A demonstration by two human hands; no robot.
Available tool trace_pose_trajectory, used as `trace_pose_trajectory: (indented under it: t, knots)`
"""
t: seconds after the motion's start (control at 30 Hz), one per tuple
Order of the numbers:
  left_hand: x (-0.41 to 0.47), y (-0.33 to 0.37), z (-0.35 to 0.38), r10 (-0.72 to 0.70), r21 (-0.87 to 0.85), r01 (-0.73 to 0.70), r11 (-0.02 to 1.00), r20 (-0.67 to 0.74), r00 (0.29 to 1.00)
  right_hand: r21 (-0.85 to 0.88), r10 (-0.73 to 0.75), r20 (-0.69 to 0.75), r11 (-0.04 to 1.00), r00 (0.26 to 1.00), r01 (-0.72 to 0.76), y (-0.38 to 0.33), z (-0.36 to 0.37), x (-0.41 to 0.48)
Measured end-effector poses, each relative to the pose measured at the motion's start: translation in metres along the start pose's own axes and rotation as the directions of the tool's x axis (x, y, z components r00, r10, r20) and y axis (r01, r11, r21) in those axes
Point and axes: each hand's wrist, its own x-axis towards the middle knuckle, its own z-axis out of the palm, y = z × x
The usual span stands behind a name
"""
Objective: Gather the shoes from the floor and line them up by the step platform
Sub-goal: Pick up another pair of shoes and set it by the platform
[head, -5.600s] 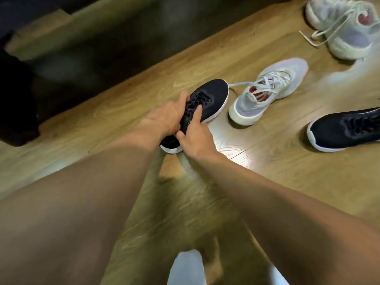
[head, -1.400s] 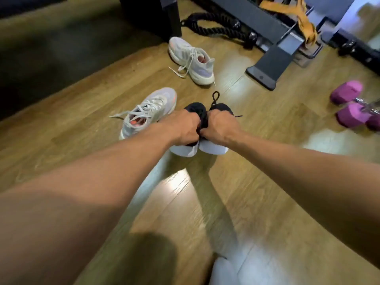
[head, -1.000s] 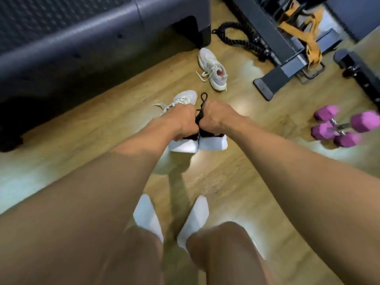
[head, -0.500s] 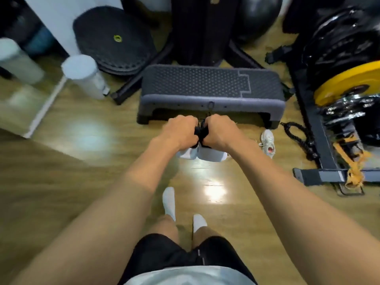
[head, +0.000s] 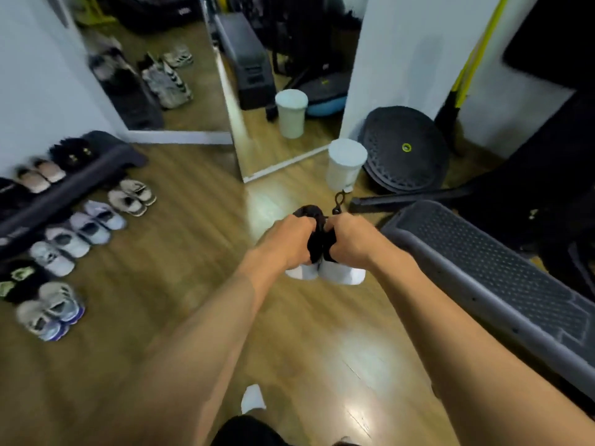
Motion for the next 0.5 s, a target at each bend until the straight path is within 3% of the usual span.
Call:
trace_pose_trajectory:
  t: [0.27, 0.5]
  knots:
    - [0.001, -0.193, -0.07, -0.259, -0.093, 0.247, 0.964, -0.147, 0.955, 0.071, -0.217, -0.039, 0.973, 0.975, 0.22, -0.167, 0.035, 0.145]
    - [0.046, -0.315, -0.109, -0.393, -0.081, 0.385, 0.92, -0.202, 0.897, 0.057, -0.347, -0.017, 0.936, 0.938, 0.347, -0.253, 0.046, 0.273]
